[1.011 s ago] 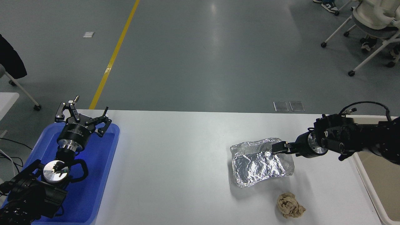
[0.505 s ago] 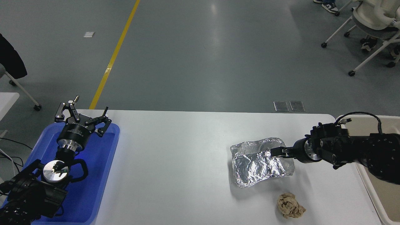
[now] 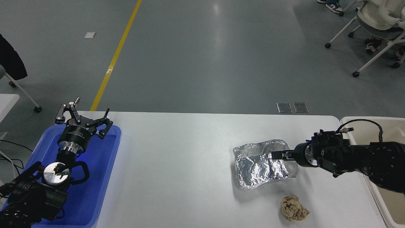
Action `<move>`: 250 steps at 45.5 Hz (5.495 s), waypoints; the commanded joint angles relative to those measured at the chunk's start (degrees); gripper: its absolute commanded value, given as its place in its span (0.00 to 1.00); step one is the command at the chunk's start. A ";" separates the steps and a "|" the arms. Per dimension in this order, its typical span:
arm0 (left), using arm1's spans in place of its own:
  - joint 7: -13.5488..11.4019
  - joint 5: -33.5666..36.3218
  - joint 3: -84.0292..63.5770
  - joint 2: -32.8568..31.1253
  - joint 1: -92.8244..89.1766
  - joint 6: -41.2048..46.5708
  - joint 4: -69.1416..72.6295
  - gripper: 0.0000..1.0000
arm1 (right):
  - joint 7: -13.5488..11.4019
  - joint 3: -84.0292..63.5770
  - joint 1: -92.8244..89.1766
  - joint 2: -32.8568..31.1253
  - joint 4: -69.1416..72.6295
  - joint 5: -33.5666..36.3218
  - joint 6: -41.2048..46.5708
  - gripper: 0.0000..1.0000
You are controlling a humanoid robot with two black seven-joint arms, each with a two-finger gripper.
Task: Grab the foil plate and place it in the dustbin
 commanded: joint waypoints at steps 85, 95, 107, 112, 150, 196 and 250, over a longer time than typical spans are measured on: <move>0.00 0.00 0.00 0.00 0.00 0.00 0.00 1.00 | 0.05 -2.03 58.41 -18.01 27.68 -4.47 36.94 0.00; 0.00 0.00 0.00 0.00 0.00 0.00 0.00 1.00 | 0.05 -2.03 59.03 -18.10 27.68 -4.65 37.56 0.00; 0.00 0.09 0.00 0.00 0.00 0.00 0.00 1.00 | -0.03 -2.64 57.19 -18.71 25.75 -5.17 36.86 0.00; 0.00 0.00 0.00 0.00 0.00 0.00 0.00 1.00 | -0.03 -3.17 54.46 -20.38 22.68 -5.35 36.77 0.00; 0.00 0.00 0.00 0.00 0.00 0.00 0.00 1.00 | -6.09 3.15 11.84 -32.60 -18.28 -4.30 28.87 0.00; 0.00 0.00 0.00 0.00 0.00 0.00 0.00 1.00 | -16.82 25.30 -20.60 -27.95 -22.77 -0.52 -3.22 0.00; 0.00 0.00 0.00 0.00 0.00 0.00 0.00 1.00 | -16.65 24.78 -15.16 -22.06 -21.80 0.19 -6.82 1.00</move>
